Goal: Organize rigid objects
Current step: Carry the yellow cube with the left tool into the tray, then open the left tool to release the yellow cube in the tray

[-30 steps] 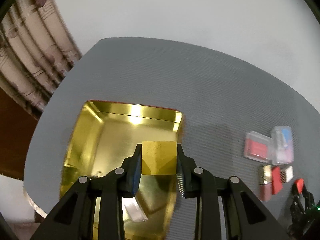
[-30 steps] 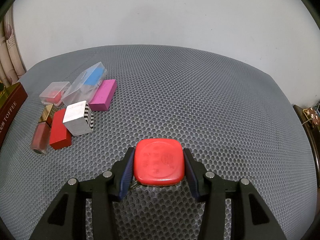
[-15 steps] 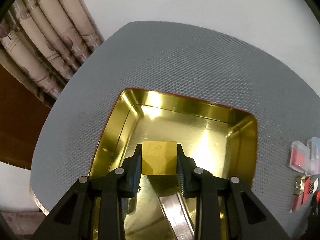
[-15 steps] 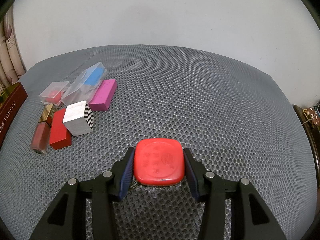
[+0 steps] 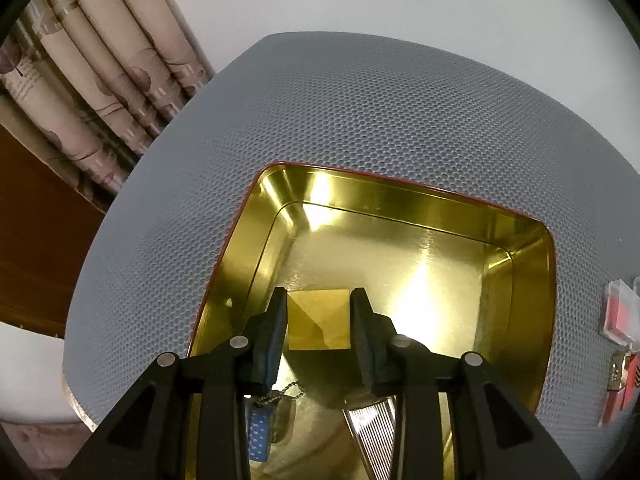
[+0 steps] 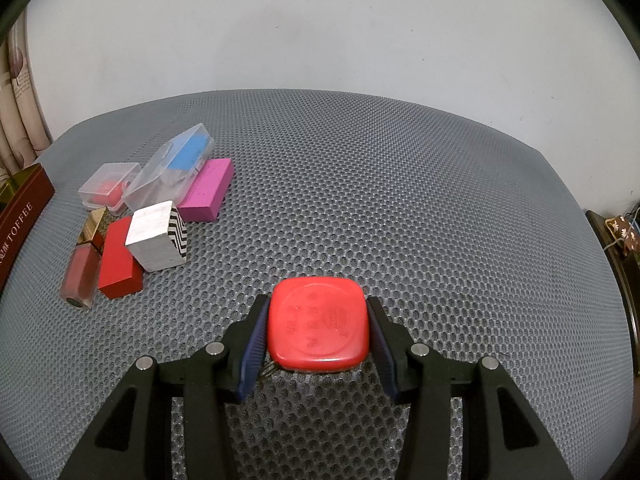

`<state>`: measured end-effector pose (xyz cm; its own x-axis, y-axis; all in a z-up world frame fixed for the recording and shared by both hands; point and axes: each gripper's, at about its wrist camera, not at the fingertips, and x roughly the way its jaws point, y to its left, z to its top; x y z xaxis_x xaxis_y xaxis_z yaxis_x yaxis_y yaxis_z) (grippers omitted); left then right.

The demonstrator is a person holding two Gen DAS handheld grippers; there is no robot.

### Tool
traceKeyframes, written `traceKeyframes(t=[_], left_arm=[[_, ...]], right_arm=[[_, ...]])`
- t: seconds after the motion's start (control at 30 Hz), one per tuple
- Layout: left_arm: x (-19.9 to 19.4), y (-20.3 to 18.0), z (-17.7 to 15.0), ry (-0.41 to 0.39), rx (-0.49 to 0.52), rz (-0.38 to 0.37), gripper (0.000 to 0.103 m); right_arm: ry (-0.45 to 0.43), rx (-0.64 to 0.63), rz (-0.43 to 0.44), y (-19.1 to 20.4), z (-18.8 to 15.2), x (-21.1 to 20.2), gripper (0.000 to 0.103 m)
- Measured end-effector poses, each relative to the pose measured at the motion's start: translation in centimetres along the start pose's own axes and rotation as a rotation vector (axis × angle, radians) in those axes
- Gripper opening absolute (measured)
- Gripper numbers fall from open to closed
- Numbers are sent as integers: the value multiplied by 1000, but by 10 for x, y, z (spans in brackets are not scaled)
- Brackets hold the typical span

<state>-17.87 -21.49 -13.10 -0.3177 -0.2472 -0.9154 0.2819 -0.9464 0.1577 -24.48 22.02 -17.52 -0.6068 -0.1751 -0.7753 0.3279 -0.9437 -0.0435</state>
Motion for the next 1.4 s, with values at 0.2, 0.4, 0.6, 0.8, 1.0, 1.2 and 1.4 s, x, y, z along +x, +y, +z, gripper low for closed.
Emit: traceKeyframes(t=[0.2, 0.4, 0.6, 0.8, 1.0, 1.2, 1.4], left_arm=[[-5, 6, 0, -18, 4, 6, 33], [-17, 13, 0, -43, 1, 4, 36], [-39, 20, -5, -79, -14, -17, 42], [-69, 21, -32, -157, 14, 20, 44], [-92, 21, -70, -220, -55, 18, 49], [-100, 30, -96, -244, -112, 64, 51], [-101, 28, -102, -259, -180, 63, 58]], right_arm=[[0, 1, -1, 0, 0, 0, 49], [0, 1, -1, 0, 0, 0, 49], [0, 3, -1, 0, 2, -1, 49], [0, 3, -2, -1, 1, -2, 49], [-2, 13, 8, -5, 9, 1, 47], [-2, 5, -1, -6, 10, 0, 47], [2, 4, -31, -7, 11, -3, 47]])
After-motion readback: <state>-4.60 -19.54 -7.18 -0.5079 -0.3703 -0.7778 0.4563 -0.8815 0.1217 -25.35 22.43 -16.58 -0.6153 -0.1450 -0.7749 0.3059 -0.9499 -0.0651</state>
